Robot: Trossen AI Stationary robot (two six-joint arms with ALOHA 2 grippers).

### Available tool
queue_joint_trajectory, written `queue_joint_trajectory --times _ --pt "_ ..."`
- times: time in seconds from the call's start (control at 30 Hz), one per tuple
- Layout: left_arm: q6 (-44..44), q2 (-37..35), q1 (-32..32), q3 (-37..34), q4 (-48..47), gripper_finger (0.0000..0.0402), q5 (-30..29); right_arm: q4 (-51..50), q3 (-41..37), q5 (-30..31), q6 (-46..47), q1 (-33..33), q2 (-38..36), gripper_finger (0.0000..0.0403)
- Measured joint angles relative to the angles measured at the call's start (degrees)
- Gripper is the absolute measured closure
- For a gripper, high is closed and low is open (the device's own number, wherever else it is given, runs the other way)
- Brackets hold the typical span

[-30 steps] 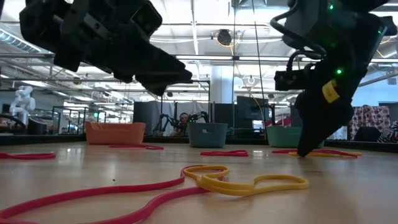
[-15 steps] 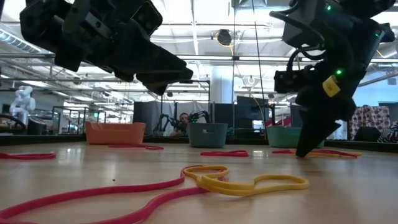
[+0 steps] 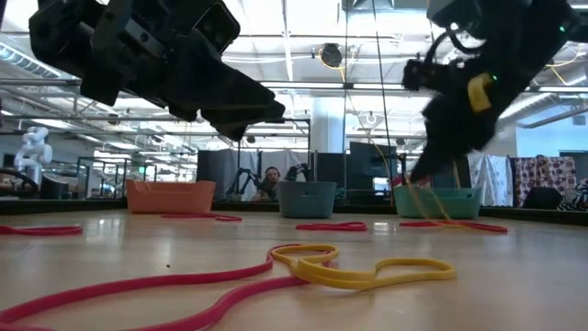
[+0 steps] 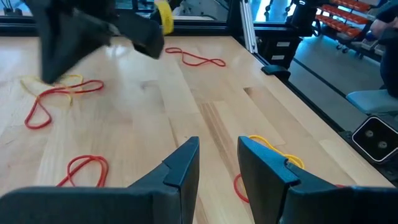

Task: Sort rubber bands into baskets
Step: Put the yellow rubber band into the orange bin

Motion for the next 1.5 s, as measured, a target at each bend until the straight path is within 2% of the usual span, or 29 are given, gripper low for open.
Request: queue_joint_trajectory --times 0.07,0.33,0.6,0.9,1.2,1.5 --pt "0.0 0.0 0.0 0.0 -0.2 0.0285 0.0 1.0 0.2 2.4 0.0 0.8 -0.8 0.0402" --pt "0.1 0.0 0.0 0.0 -0.3 0.0285 -0.4 9.3 0.3 2.2 -7.5 3.5 -1.3 0.0403" --pt "0.1 0.0 0.0 0.0 -0.3 0.0285 -1.7 13.5 4.6 3.0 -14.3 6.3 -1.4 0.0403" --pt "3.6 0.0 0.0 0.0 2.8 0.0285 -5.1 27.6 5.0 2.2 -25.5 9.8 -1.4 0.0402" --pt "5.7 0.4 0.0 0.9 6.7 0.0285 -5.3 35.7 5.1 -2.9 -31.7 10.5 -1.2 0.0402" --pt "7.6 8.1 0.2 7.0 8.4 0.0285 -3.7 36.8 5.1 -6.6 -32.9 10.5 -1.1 0.0402"
